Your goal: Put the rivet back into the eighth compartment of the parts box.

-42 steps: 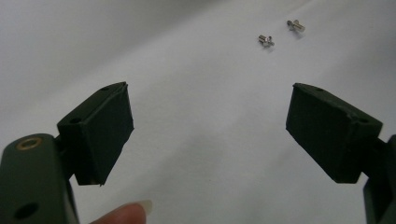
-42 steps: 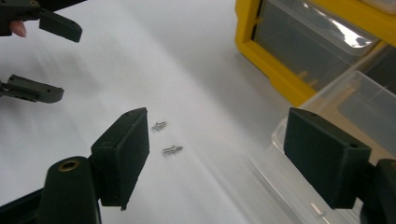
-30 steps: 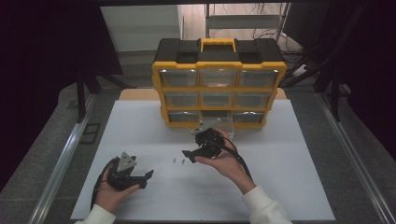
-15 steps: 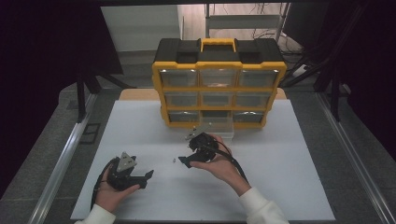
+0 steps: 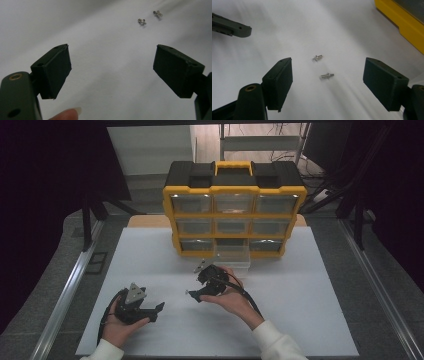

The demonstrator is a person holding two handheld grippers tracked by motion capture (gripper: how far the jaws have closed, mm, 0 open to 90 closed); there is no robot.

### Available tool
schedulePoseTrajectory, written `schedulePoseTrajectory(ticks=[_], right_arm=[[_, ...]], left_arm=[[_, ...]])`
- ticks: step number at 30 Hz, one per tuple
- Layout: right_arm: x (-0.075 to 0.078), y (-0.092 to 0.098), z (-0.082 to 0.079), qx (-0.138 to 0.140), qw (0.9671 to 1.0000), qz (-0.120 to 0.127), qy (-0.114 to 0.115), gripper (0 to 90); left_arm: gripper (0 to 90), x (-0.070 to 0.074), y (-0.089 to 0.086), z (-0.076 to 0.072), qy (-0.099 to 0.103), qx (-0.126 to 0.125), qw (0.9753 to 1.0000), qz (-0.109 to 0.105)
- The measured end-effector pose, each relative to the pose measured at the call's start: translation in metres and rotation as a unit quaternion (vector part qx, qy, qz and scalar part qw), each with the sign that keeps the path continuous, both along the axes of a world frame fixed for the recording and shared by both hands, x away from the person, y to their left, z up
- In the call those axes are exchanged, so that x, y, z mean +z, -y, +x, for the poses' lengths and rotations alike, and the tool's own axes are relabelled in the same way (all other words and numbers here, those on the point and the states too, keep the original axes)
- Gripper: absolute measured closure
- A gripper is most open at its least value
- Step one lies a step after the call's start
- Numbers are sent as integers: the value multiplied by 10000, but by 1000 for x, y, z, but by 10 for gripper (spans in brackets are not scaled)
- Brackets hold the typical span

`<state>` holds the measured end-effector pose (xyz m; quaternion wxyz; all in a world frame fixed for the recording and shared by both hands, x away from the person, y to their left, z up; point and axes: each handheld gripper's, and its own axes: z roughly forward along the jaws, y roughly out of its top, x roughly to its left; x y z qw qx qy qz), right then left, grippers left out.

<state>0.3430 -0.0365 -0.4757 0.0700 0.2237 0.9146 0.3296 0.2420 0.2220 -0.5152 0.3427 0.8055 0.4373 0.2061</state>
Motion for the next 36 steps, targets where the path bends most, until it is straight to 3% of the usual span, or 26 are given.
schedulePoseTrajectory(ticks=[22, 31, 36], right_arm=[[-35, -14, 14, 33, 9990, -391, -196, 267], [-42, -17, 15, 50, 9987, -476, -188, 314], [-46, -18, 15, 16, 9984, -530, -176, 387]], left_arm=[[153, -1, 0, 0, -21, -7, 10000, 8], [153, -1, 0, 0, -16, -16, 10000, 18], [153, -1, 0, 0, -20, -15, 10000, 18]])
